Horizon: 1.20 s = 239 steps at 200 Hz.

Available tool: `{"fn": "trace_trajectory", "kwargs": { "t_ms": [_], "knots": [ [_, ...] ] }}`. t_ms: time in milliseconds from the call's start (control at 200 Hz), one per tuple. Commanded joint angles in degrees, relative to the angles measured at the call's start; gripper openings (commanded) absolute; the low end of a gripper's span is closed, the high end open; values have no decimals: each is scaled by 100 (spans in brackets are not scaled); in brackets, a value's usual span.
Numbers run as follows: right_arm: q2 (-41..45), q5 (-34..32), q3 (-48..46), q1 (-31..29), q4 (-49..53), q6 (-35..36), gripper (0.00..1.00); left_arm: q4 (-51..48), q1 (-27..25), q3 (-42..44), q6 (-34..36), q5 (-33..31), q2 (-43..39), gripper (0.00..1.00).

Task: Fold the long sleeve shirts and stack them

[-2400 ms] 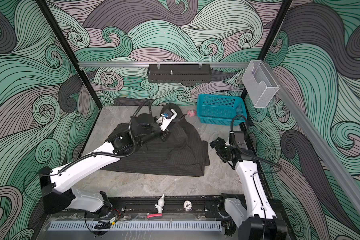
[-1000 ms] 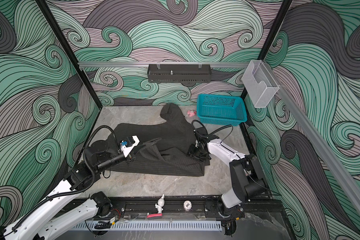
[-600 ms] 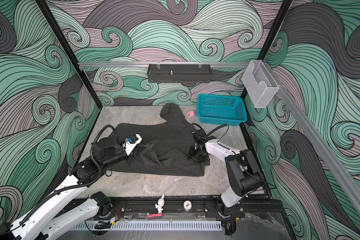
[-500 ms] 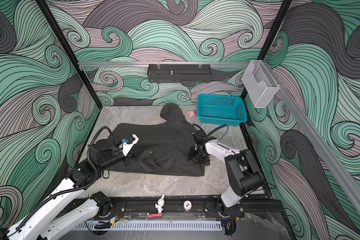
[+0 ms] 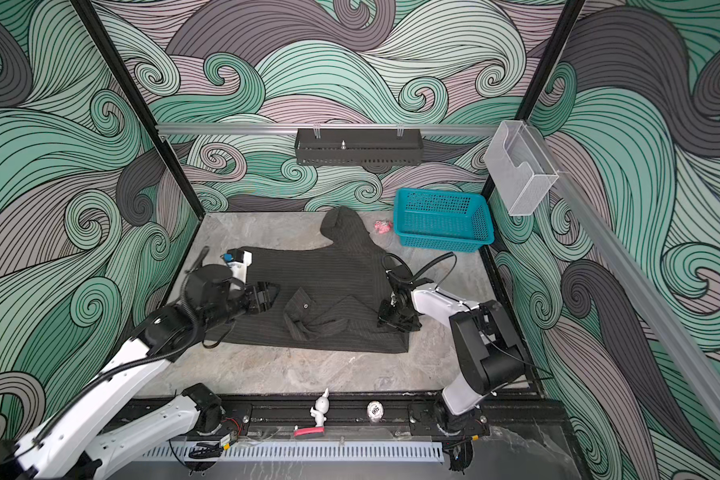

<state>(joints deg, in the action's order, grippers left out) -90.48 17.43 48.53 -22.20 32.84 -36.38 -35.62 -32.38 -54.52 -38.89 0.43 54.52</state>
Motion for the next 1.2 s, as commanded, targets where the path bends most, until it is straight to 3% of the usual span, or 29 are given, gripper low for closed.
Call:
{"fn": "trace_trajectory", "kwargs": {
  "t_ms": [0, 45, 140, 305, 405, 506, 626, 911, 1056, 1146, 1191],
  "knots": [
    [550, -262, 322, -156, 115, 485, 49, -548, 30, -253, -1649, 449, 545, 72],
    [787, -394, 529, -345, 53, 988, 56, -746, 31, -348, -1677, 240, 541, 74],
    [1099, -661, 804, -929, -476, 2147, 63, -1150, 37, -426, -1622, -566, 120, 77],
    [630, 133, 1142, -1815, -2046, 4696, 73, -1308, 267, -262, -1336, -1503, -1060, 80],
    [-484, 956, 2157, -1835, -1462, 5871, 74, -1589, 467, -388, -1062, -1633, -1319, 81],
    [-1406, 1287, 3157, -1841, -460, 7038, 76, -1788, 620, -507, -821, -1583, -1392, 82],
    [-2240, 1604, 4039, -1841, 402, 7941, 78, -1831, 694, -508, -645, -1500, -1511, 82],
    [-3295, 2115, 5059, -2072, 975, 8473, 78, -1808, 792, -393, -479, -1380, -1590, 82],
    [-3500, 2124, 5144, -2210, 807, 8349, 75, -1782, 834, -366, -426, -1307, -1589, 81],
    [-3523, 2192, 5171, -2228, 736, 8271, 70, -1805, 851, -375, -409, -1282, -1607, 81],
    [-3521, 2272, 5212, -2230, 774, 8220, 62, -1821, 864, -375, -387, -1270, -1628, 81]
  ]
}}
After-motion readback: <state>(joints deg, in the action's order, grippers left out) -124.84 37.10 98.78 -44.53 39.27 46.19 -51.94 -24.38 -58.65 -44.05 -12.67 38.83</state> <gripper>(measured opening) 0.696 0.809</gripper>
